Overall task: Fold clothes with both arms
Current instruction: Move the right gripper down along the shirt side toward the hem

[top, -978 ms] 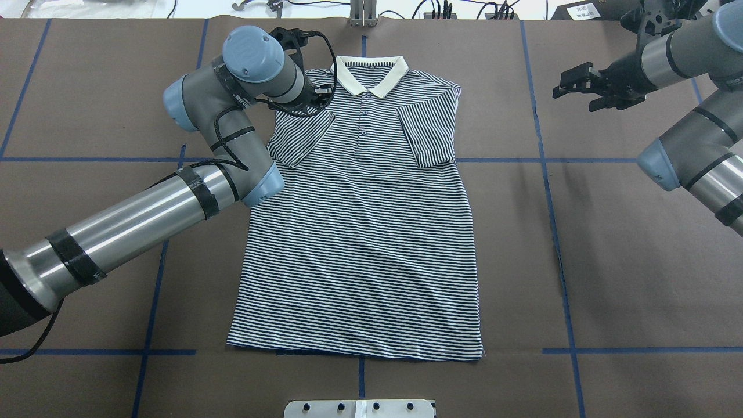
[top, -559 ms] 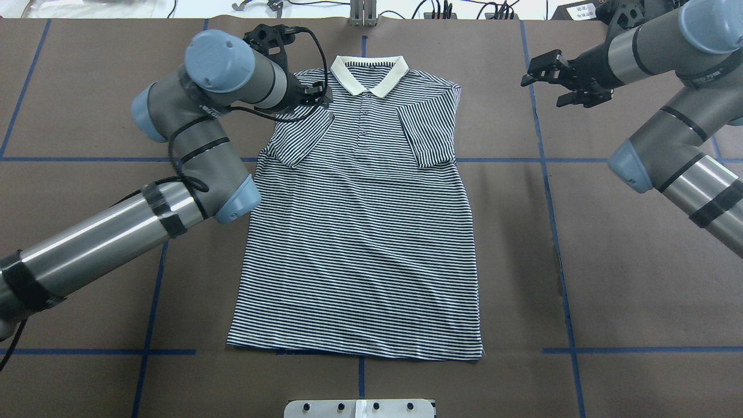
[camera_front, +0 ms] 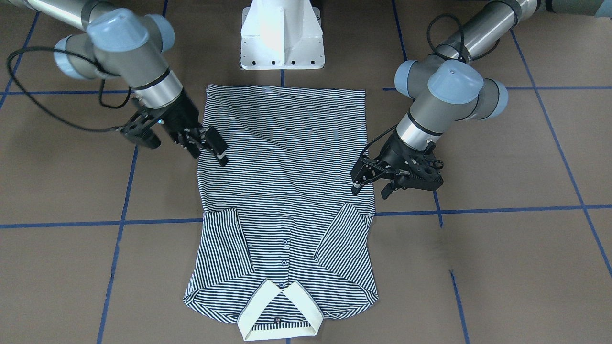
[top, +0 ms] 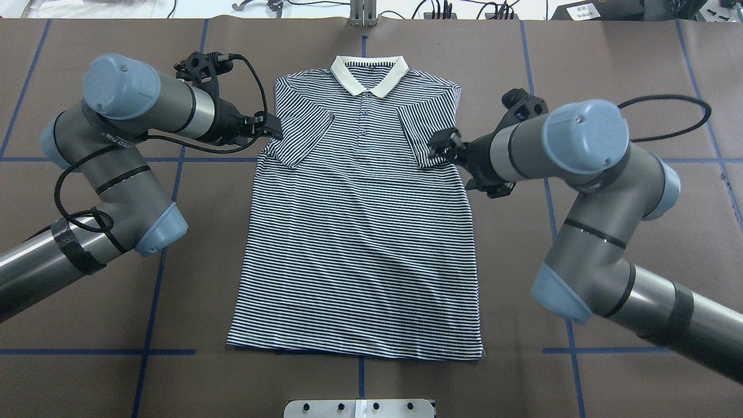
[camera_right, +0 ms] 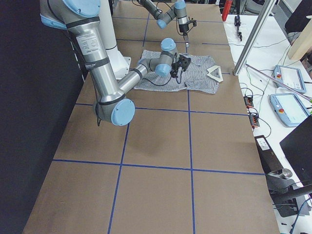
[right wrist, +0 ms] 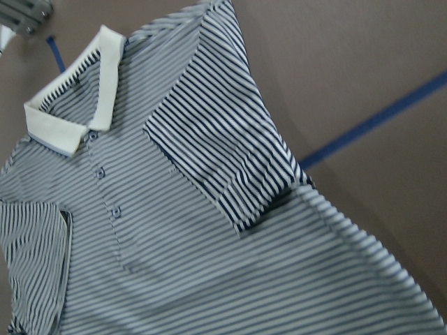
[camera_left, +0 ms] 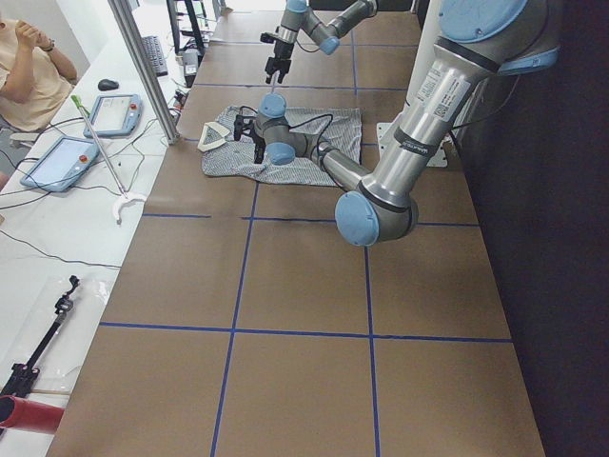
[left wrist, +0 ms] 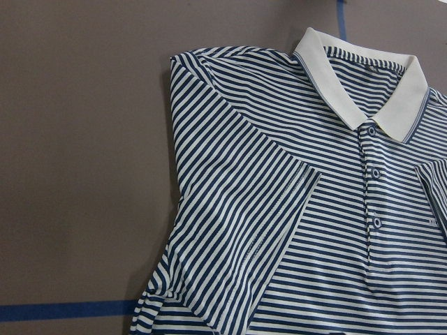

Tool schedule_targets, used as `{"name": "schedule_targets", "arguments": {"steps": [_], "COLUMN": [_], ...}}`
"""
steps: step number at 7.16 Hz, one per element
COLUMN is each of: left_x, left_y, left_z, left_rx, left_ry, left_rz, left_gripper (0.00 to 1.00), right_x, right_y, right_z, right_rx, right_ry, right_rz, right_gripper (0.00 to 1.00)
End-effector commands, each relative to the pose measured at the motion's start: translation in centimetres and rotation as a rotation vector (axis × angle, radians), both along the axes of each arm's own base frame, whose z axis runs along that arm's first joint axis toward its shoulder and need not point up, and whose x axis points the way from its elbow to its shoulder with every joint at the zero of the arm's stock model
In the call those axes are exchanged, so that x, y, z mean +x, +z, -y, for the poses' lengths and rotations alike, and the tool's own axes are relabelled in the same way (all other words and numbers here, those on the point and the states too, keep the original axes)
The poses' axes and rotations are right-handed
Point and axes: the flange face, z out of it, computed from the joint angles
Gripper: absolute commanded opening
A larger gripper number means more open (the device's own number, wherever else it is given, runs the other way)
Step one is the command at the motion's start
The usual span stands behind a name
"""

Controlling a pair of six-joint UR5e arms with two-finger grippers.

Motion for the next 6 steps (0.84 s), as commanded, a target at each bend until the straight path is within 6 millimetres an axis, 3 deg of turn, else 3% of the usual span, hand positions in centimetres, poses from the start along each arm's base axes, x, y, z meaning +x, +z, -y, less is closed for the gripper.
{"name": "schedule_targets", "arguments": {"steps": [1,2,3,4,6], "left_x": [-0.5,-0.4,-0.1,-0.1,0.0], "left_y": [1.0,1.1,1.6,1.6,1.9], "left_z": [-0.4,-0.5,-0.5,-0.5,-0.5], "left_rx": [-0.01,-0.009,-0.012,-0.013,-0.017], "left_ry": [0.002,0.003,0.004,0.004,0.004], "left_rz": [0.005,0.007,0.015,0.016,0.019], "left_gripper": [0.83,0.83,0.83,0.83,0.83], "right_x": [-2.8,-3.8,-5.5,-6.3,-7.8], "right_y": [1.5,3.7,5.0,5.8,7.5], "right_z": [-12.3,-17.2,-20.7,-22.3,-23.8], "right_rx": [-0.07,-0.055,-0.105,-0.099,-0.11], "right_ry": [-0.071,-0.061,-0.041,-0.042,-0.054], "right_rz": [-0.13,-0.175,-0.222,-0.28,-0.317], "right_gripper": [0.95,0.94,0.92,0.88,0.81]}}
